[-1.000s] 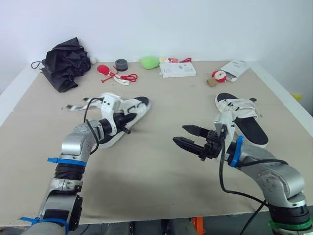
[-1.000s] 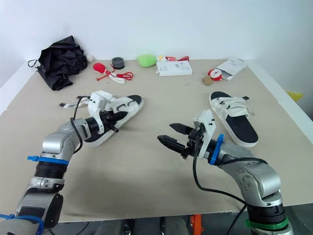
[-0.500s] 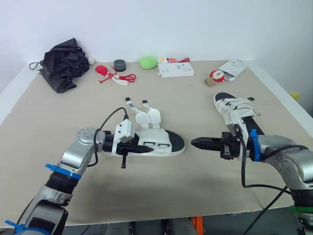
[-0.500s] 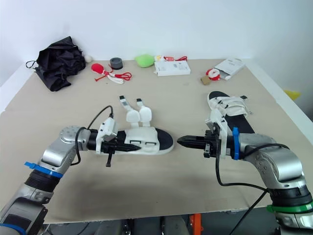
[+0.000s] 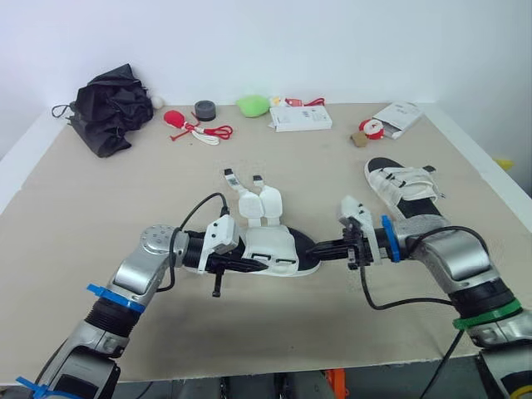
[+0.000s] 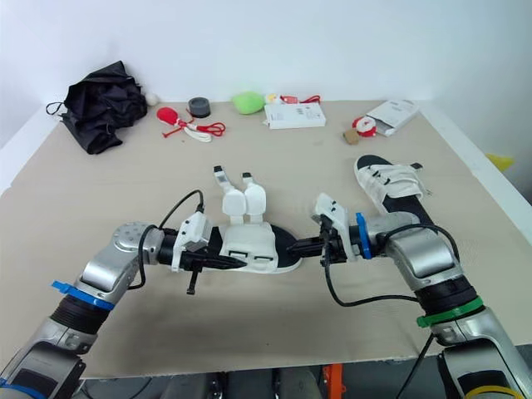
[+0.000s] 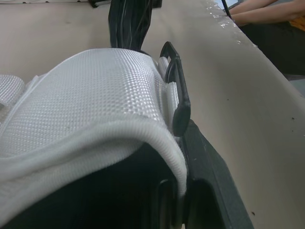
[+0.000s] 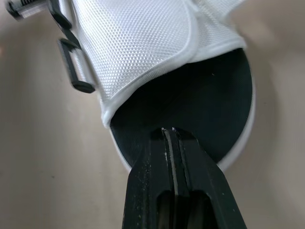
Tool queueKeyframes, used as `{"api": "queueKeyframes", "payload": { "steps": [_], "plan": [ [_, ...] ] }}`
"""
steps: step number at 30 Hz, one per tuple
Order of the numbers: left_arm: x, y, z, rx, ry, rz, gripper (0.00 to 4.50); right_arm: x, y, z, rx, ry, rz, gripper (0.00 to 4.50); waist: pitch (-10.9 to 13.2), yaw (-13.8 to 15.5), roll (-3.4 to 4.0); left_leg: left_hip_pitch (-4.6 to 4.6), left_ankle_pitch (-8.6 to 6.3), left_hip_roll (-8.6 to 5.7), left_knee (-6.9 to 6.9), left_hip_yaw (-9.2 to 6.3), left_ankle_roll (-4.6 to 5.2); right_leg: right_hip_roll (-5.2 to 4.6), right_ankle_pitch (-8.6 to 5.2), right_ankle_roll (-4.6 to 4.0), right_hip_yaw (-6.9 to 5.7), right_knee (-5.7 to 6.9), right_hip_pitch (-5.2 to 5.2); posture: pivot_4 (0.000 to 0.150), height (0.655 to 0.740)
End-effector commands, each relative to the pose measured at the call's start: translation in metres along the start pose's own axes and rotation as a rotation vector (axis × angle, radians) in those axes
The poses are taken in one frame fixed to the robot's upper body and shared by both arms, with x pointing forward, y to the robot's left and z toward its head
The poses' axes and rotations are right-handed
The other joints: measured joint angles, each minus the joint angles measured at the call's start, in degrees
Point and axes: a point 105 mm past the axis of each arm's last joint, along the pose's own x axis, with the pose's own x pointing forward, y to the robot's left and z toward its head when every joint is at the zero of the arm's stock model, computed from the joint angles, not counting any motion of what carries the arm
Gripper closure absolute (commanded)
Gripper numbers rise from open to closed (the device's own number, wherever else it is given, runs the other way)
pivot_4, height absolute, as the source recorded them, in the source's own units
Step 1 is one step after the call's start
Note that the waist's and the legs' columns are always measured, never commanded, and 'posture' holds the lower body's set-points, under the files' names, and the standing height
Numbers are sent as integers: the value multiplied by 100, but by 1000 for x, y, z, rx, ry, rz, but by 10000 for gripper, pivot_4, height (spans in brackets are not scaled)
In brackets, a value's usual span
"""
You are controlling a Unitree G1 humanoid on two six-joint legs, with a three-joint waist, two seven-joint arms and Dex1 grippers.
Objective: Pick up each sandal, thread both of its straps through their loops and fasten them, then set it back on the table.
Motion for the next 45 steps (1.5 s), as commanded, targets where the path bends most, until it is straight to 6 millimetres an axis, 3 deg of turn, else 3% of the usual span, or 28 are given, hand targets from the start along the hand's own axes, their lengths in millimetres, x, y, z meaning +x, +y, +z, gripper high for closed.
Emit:
{"api": "queueKeyframes", "payload": {
  "steps": [1, 5, 10, 16, 22, 26, 28, 29, 31, 33, 34, 36, 38, 40, 43, 45],
  "plan": [
    [7, -1, 15, 49, -44, -32, 45000, 9, 0, 4, -43, 22, 27, 44651, 0, 0, 0, 1, 0, 2, 0, -1, 0, 2, 0, 0, -1, 0, 1, 1500, 7400],
    [13, 4, 17, 42, -45, -33, 45000, 19, -3, 17, -61, -4, 52, 44651, 0, 1, 0, 8, 2, 3, 2, 0, -1, 2, 0, -1, -1, 4, 5, 1500, 7400],
    [18, 6, 13, 26, -42, -16, 45000, 22, -5, 20, -61, -6, 65, 44651, -1, 7, 2, 5, 5, -3, 4, 2, 0, -6, 5, 4, 0, 5, 6, 1500, 7400],
    [17, 6, 9, 8, -40, -11, 45000, 28, -8, -10, -92, 131, 69, 44651, -7, 7, 6, 12, 5, -4, 4, 3, 1, -6, 7, 3, 0, 6, 10, 1500, 7400],
    [15, 6, 11, 6, -50, -11, 45000, 28, -27, -45, -123, 310, -9, 44651, -21, 0, 5, 39, 5, -3, 4, 4, 1, -8, 5, 3, 0, 5, 34, 1500, 7400],
    [11, 13, 16, 0, -91, 40, 45000, 29, -29, -46, -133, 331, -1, 44651, -37, -3, 5, 68, 14, 8, 4, 10, 1, -32, 11, 10, -13, 5, 45, 1500, 7400],
    [8, 19, 20, -10, -118, 73, 38305, 30, -28, -42, -135, 307, 14, 45000, -38, -2, 7, 76, 18, 11, 3, 8, -4, -39, 14, 7, -20, 5, 38, 1500, 7400],
    [7, 22, 20, -15, -113, 85, 37608, 30, -28, -40, -134, 302, 14, 45000, -39, 0, 7, 77, 19, 12, 3, 7, -6, -40, 14, 6, -20, 5, 38, 1500, 7400],
    [7, 21, 20, -8, -100, 70, 31701, 29, -29, -40, -135, 302, 10, 45000, -44, 1, 8, 77, 20, 13, 3, 6, -11, -49, 18, 1, -23, 5, 40, 1500, 7400],
    [3, 23, 28, -41, -140, 75, 21491, 28, -30, -42, -134, 305, 9, 45000, -44, 1, 8, 77, 25, 12, 3, 7, -15, -56, 28, -1, -30, 5, 41, 1500, 7400],
    [0, 24, 33, -54, -159, 73, 20348, 28, -30, -42, -132, 304, 10, 45000, -44, 2, 8, 77, 27, 12, 3, 7, -17, -58, 28, -1, -35, 5, 41, 1500, 7400],
    [-4, 24, 39, -91, -182, 64, 8772, 28, -29, -43, -131, 302, 14, 45000, -44, 4, 8, 76, 30, 12, 3, 6, -19, -59, 30, 0, -44, 5, 41, 1500, 7400],
    [-14, 21, 47, -165, -205, 30, 3528, 28, -29, -43, -130, 299, 17, 45000, -44, 4, 8, 75, 32, 12, 3, 5, -19, -60, 31, 1, -59, 5, 41, 1500, 7400],
    [-22, 17, 52, -215, -214, 2, 1617, 28, -29, -44, -130, 297, 18, 45000, -43, 4, 8, 73, 33, 13, 3, 3, -20, -62, 31, 1, -66, 5, 39, 1500, 7400],
    [-66, 9, 59, -497, -226, -79, 1617, 30, -26, -38, -144, 260, 33, 45000, -41, -2, 6, 68, 33, 13, 1, -3, -21, -61, 29, -2, -74, 3, 37, 1500, 7400],
    [-83, 7, 67, -611, -273, -104, 1617, 30, -25, -35, -149, 236, 37, 45000, -36, -13, -1, 61, 37, 15, 0, -6, -16, -56, 26, -5, -79, 3, 32, 1500, 7400]
  ]
}}
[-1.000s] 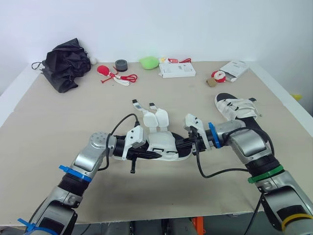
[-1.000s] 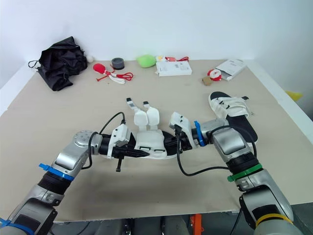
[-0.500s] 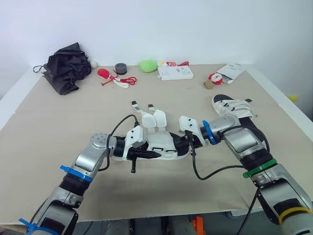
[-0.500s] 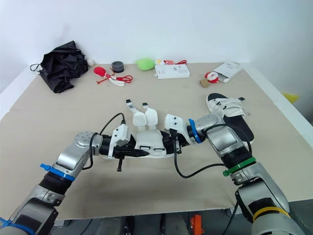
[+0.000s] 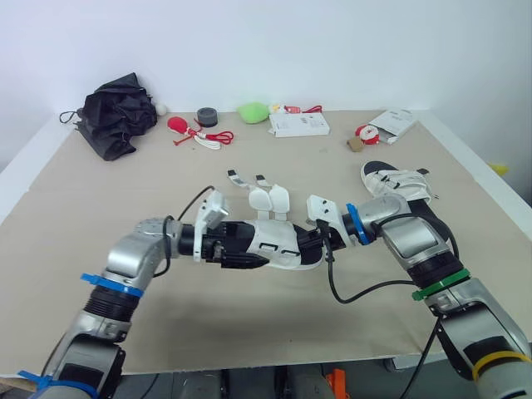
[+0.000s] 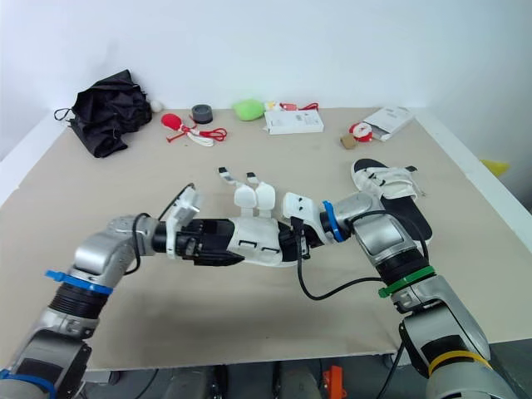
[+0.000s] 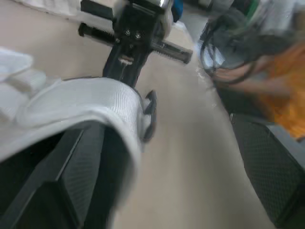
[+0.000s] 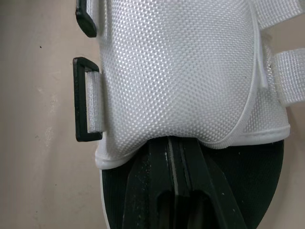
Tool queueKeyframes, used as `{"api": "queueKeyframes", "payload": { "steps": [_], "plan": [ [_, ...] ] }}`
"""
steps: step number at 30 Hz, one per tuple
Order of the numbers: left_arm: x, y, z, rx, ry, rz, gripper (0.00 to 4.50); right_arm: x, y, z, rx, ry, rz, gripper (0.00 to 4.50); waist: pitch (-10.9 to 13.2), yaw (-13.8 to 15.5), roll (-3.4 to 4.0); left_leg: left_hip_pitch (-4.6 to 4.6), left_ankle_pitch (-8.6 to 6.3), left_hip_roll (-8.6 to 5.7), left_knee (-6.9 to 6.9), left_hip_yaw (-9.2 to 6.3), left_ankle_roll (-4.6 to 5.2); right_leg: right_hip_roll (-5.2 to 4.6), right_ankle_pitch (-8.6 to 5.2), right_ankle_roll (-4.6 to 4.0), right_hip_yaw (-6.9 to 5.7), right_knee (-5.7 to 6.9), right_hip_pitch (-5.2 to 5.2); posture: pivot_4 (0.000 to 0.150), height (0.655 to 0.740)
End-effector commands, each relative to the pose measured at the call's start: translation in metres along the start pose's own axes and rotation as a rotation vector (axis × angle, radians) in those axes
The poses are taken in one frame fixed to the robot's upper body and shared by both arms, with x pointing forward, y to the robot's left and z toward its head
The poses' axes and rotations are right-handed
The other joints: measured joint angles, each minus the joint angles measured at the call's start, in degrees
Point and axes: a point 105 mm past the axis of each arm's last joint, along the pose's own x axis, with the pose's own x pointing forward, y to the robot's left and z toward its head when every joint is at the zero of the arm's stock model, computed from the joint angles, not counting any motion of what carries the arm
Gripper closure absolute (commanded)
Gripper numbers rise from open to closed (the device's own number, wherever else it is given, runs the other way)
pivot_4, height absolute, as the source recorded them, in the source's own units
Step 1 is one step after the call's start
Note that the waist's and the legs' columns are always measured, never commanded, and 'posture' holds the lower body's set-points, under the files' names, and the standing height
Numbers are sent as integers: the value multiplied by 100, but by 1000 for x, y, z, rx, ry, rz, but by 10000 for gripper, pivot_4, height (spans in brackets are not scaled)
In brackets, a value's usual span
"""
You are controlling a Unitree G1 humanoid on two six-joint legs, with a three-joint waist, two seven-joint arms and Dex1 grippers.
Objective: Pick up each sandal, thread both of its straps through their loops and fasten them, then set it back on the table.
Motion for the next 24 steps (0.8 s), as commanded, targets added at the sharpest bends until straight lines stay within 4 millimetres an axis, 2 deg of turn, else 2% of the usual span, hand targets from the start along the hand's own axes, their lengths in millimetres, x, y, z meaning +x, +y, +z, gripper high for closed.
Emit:
{"api": "queueKeyframes", "payload": {
  "steps": [1, 2, 5, 6, 9, 14, 24],
  "plan": [
    [-27, -23, 34, -127, -117, -93, 1617, 4, 8, -44, 121, 119, 7, 45000, -1, -2, 3, -1, 0, 2, -1, -3, 1, 1, -3, -1, -5, -2, -2, 1500, 7400],
    [-29, -21, 38, -150, -151, -89, 1617, 4, 8, -44, 119, 113, 6, 45000, -3, 13, 4, -1, 0, 0, -1, -7, 1, -2, -7, -2, -11, -2, 2, 1500, 7400],
    [-34, 5, 49, -208, -284, 23, 1617, 4, 8, -43, 109, 97, 4, 45000, -3, 13, 0, 4, -1, -8, 1, -12, -3, -17, -9, 6, -14, -6, 16, 1500, 7400],
    [-32, 17, 50, -213, -312, 70, 1617, 4, 8, -43, 102, 101, 5, 45000, -2, 9, -2, 4, -1, -8, 1, -11, -5, -17, -7, 8, -13, -7, 15, 1500, 7400],
    [-27, 33, 50, -212, -336, 138, 1617, 4, 8, -45, 91, 107, 4, 45000, 0, 8, -7, 4, 4, -7, 0, -8, -7, -37, -4, 11, -19, -5, 14, 1500, 7400],
    [-4, 79, 30, -267, -251, 332, 1617, 2, 2, -44, 59, 128, -5, 45000, -1, 18, -7, -1, 9, -7, -9, -7, -6, -38, -1, -7, -23, -4, 18, 1500, 7400],
    [7, 109, 49, -613, -486, 368, 1617, 5, 3, -42, 54, 119, 3, 45000, 3, -2, -17, -3, 11, -6, -8, -7, -6, -42, 6, -2, -44, -5, 13, 1500, 7400]
  ]
}}
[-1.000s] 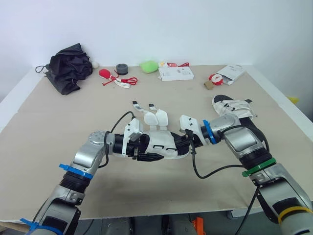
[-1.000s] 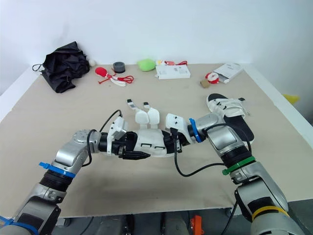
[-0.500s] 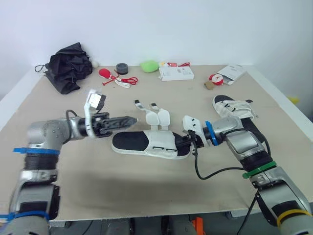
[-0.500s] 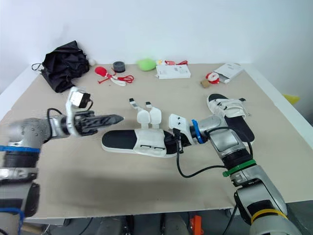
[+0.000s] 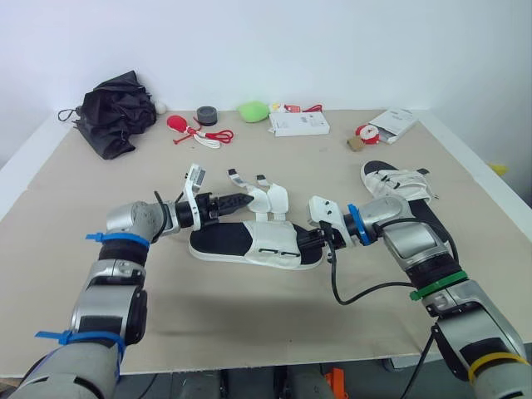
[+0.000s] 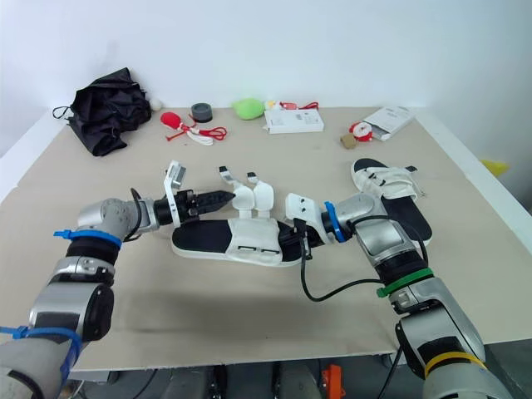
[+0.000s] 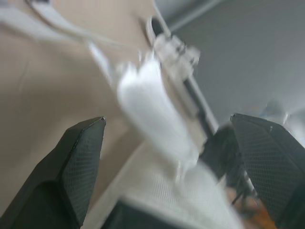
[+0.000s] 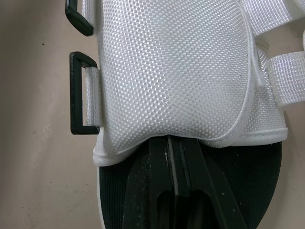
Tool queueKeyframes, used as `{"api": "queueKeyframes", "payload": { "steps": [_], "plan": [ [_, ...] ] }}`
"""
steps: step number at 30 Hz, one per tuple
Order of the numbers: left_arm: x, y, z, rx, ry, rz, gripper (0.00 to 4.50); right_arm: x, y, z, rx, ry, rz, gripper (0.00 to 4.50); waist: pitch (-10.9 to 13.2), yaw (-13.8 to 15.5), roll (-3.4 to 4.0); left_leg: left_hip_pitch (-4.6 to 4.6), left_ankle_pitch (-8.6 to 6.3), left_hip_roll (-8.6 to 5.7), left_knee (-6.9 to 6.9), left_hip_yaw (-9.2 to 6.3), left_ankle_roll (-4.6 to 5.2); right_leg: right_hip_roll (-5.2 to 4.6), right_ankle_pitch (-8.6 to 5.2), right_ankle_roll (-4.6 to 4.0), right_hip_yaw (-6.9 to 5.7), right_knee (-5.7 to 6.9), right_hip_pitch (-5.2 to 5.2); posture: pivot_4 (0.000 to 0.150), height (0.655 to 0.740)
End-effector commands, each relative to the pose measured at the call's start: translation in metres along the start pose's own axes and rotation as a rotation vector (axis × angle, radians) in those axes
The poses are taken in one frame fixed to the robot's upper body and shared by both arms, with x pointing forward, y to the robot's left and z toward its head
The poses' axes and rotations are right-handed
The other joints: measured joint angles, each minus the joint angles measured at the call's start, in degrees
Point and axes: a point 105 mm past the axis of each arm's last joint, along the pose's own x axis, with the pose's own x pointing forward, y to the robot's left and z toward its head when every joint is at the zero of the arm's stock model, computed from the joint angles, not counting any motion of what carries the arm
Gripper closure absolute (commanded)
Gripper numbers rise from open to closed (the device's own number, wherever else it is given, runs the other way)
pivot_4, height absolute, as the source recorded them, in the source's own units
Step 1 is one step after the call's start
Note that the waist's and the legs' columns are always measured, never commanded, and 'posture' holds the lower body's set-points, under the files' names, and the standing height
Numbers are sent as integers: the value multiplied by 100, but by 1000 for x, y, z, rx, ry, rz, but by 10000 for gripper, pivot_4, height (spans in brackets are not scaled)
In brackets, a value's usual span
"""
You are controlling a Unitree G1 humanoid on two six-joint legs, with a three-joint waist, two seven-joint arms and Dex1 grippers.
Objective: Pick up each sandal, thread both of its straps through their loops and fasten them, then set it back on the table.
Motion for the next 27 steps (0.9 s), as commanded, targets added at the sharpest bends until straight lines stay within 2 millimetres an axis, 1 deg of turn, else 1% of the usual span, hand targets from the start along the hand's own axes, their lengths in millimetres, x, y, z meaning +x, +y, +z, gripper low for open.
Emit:
{"api": "queueKeyframes", "payload": {
  "steps": [1, 3, 6, 10, 14, 17, 21, 22, 24, 25, 26, 27],
  "plan": [
    [8, 0, 16, -132, -111, 15, 1617, 5, 6, -39, 91, 145, 0, 45000, 0, -2, 0, 0, 0, 0, 0, 1, 0, 0, 0, 0, 0, 0, 2, 1500, 7400],
    [16, 3, 20, -205, -164, 40, 1617, 5, 6, -39, 90, 145, 1, 45000, 0, -2, -1, 0, 0, 0, 0, 1, 0, -1, 1, 2, -1, 0, 0, 1500, 7400],
    [23, 10, 21, -245, -201, 96, 1617, 6, 6, -39, 90, 144, 0, 45000, 0, -4, -1, 0, -3, 0, 0, 2, -6, -3, 4, 7, 0, 0, 5, 1500, 7400],
    [29, 23, 18, -261, -237, 185, 1617, 6, 6, -37, 91, 139, -1, 45000, 0, -5, -1, 0, -4, 0, -3, 4, -12, -2, 4, 7, 0, 0, 10, 1500, 7400],
    [34, 28, 15, -270, -257, 223, 1617, 6, 6, -37, 91, 138, -3, 45000, 1, -5, -2, 0, -5, 0, -3, 6, -14, -2, 5, 8, 0, 0, 9, 1500, 7400],
    [42, 31, 14, -266, -293, 265, 1617, 6, 7, -37, 93, 138, -2, 45000, 1, -5, -2, 0, -6, 0, -3, 6, -16, -3, 5, 8, 0, -1, 7, 1500, 7400],
    [49, 31, 16, -273, -332, 280, 12347, 6, 8, -38, 94, 139, -1, 45000, 1, -5, -2, 0, -6, 0, -3, 8, -17, -4, 6, 9, -1, -1, 9, 1500, 7400],
    [50, 31, 17, -276, -343, 288, 16130, 6, 8, -37, 94, 138, 0, 45000, 1, -5, -2, 0, -6, 0, -4, 8, -17, -4, 6, 9, -1, -1, 9, 1500, 7400],
    [51, 32, 18, -281, -354, 297, 25813, 7, 8, -37, 94, 137, 0, 45000, 2, -5, -2, 0, -6, 0, -8, 10, -17, -2, 5, 8, 0, -1, 6, 1500, 7400],
    [52, 31, 18, -283, -356, 294, 28354, 7, 8, -37, 94, 137, 0, 45000, 2, -5, -3, 0, -6, 0, -9, 10, -17, -2, 4, 7, 0, -1, 5, 1500, 7400],
    [53, 31, 18, -280, -357, 295, 33184, 7, 9, -36, 94, 136, 1, 45000, 2, -5, -3, 0, -6, 0, -10, 10, -17, -1, 4, 6, 0, -1, 5, 1500, 7400],
    [53, 31, 18, -274, -357, 302, 39246, 7, 9, -36, 94, 135, 2, 45000, 2, -5, -3, -1, -7, 0, -11, 11, -18, -1, 4, 6, 0, -1, 4, 1500, 7400]
  ]
}}
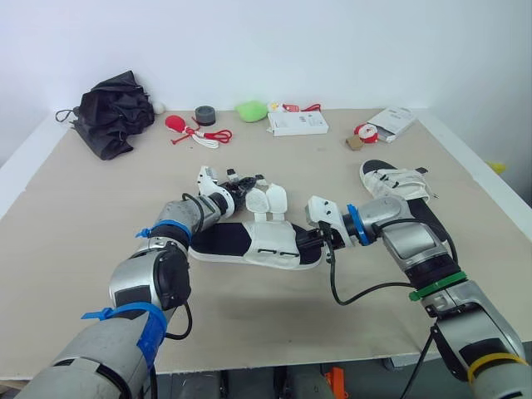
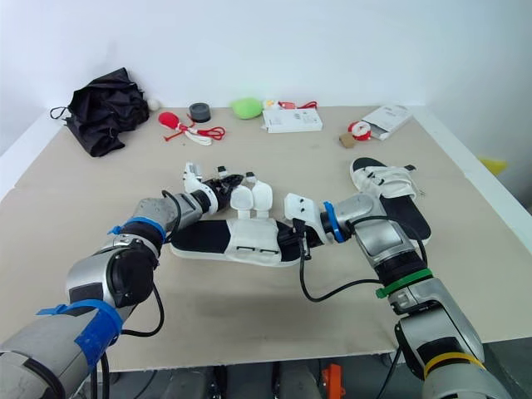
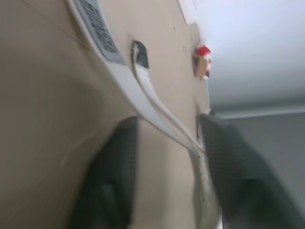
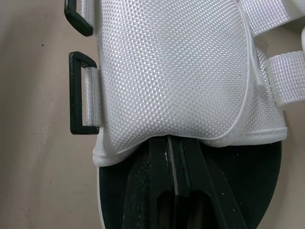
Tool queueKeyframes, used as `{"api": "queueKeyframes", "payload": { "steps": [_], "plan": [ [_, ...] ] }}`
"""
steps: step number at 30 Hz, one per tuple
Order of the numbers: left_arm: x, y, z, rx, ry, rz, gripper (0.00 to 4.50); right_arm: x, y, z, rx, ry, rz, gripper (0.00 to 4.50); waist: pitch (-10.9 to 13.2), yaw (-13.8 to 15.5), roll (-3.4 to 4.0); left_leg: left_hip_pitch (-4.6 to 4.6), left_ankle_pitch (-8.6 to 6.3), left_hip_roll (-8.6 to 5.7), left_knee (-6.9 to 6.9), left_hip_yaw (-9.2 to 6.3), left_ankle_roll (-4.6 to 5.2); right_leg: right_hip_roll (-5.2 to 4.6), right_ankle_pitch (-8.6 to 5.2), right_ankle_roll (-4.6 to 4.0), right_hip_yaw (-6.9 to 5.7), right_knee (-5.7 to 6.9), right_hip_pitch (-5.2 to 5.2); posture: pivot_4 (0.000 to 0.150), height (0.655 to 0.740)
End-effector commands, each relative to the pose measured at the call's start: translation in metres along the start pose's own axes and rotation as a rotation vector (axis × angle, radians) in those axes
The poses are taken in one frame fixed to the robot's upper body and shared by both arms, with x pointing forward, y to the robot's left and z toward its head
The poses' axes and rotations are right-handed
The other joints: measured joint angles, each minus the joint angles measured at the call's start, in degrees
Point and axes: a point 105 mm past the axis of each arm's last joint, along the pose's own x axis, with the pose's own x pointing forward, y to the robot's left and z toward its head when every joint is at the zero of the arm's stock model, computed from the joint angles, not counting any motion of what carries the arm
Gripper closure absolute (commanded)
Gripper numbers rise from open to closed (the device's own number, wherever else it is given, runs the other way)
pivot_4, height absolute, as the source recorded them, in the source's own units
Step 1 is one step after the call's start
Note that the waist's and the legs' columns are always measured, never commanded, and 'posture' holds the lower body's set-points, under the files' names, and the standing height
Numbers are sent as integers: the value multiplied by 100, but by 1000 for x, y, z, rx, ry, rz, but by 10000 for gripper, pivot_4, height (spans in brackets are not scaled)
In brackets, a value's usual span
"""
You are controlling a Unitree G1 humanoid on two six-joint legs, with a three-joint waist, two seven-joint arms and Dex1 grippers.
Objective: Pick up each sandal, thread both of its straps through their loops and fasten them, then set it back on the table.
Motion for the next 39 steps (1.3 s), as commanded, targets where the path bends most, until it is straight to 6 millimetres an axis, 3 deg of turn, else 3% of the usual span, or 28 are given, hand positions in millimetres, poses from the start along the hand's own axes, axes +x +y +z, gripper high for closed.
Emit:
{"api": "queueKeyframes", "payload": {
  "steps": [1, 10, 12, 16, 20, 24, 28, 30, 34, 39],
  "plan": [
    [4, -14, 5, 22, -26, -21, 43819, 6, 8, -38, 99, 138, 4, 45000, 0, 0, 0, 0, 0, 0, 0, 1, 0, 0, 0, 0, 0, 0, 0, 1500, 7400],
    [2, -14, 8, 24, -24, -39, 44846, 6, 9, -38, 105, 133, 5, 45000, 1, -2, -1, 0, -1, 0, -1, 0, -1, 1, 0, 1, -2, -1, -1, 1500, 7400],
    [0, -22, 13, 53, -33, -101, 44846, 6, 10, -38, 106, 133, 5, 45000, 1, -2, -1, -1, -1, 0, -1, 1, -1, 1, -1, 0, -2, -1, -2, 1500, 7400],
    [-11, -63, 14, 267, -15, -366, 44846, 3, 12, -34, 125, 90, -11, 45000, 3, -4, -3, -9, -2, 1, -3, 1, -3, 3, -3, -3, -3, -2, -9, 1500, 7400],
    [-31, -82, 4, 491, -43, -532, 44846, 1, 16, -32, 137, 64, -16, 45000, 3, -2, -2, -11, -6, 0, -18, 4, -11, 0, -9, -16, 3, -7, -11, 1500, 7400],
    [-66, -97, -25, 881, -27, -761, 44846, 1, 19, -34, 146, 64, -19, 45000, 3, 2, -2, -11, -9, 1, -34, 5, -15, 1, -13, -28, 16, -8, -17, 1500, 7400],
    [-99, -84, -60, 1274, 60, -983, 44846, 1, 19, -35, 149, 64, -19, 45000, 2, 19, -1, -7, -11, 1, -47, -2, -18, 4, -19, -99, 14, -9, -16, 1500, 7400],
    [-102, -77, -67, 1357, 87, -1015, 44846, 1, 19, -34, 150, 64, -19, 45000, 1, 25, 0, -7, -11, 1, -47, -6, -17, 4, -25, -95, 10, -9, -15, 1500, 7400],
    [-111, -59, -87, 1729, 154, -1153, 44846, 4, 20, -34, 149, 62, -14, 45000, 1, 26, 1, -7, -8, 0, -44, -8, -12, 1, -38, -63, 0, -10, -14, 1500, 7400],
    [-112, -38, -87, 2110, 150, -1230, 44846, 5, 20, -34, 146, 63, -11, 45000, 1, 27, 1, -8, -8, 5, -46, -7, -10, 7, -41, -64, -5, -10, -17, 1500, 7400]
  ]
}}
